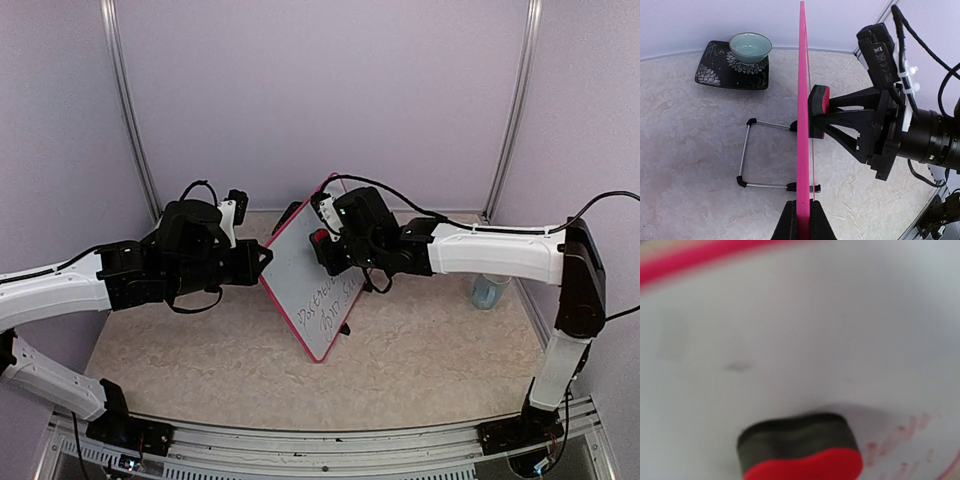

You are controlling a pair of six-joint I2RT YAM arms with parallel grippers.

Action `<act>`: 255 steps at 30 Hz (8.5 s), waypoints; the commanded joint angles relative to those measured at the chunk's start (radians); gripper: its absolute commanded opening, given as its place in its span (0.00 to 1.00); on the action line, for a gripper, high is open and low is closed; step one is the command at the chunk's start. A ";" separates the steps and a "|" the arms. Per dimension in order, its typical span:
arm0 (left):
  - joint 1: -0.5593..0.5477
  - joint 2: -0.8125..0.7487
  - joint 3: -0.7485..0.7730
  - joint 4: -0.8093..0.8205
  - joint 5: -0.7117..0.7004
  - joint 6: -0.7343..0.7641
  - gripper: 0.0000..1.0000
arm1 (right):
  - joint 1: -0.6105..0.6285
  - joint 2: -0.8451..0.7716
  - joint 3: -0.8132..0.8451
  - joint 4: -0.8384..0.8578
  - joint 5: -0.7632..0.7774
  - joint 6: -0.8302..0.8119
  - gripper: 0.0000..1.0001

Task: Erase the whiteboard
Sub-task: Erase the whiteboard at the center of the board.

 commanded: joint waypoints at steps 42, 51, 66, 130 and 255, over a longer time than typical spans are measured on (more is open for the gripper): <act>-0.023 0.027 0.020 0.014 0.100 0.046 0.00 | 0.009 -0.089 -0.033 0.053 -0.172 -0.048 0.25; -0.023 0.018 0.025 0.000 0.095 0.045 0.00 | 0.010 -0.076 -0.035 0.051 -0.155 -0.056 0.26; -0.023 0.028 0.023 0.008 0.102 0.043 0.00 | 0.008 0.017 -0.099 -0.009 -0.001 -0.019 0.25; -0.033 -0.004 0.001 0.006 0.095 0.029 0.00 | 0.006 -0.005 -0.130 0.047 0.047 -0.026 0.25; -0.038 -0.016 0.000 -0.001 0.087 0.032 0.00 | -0.067 0.100 0.048 0.004 0.052 0.004 0.25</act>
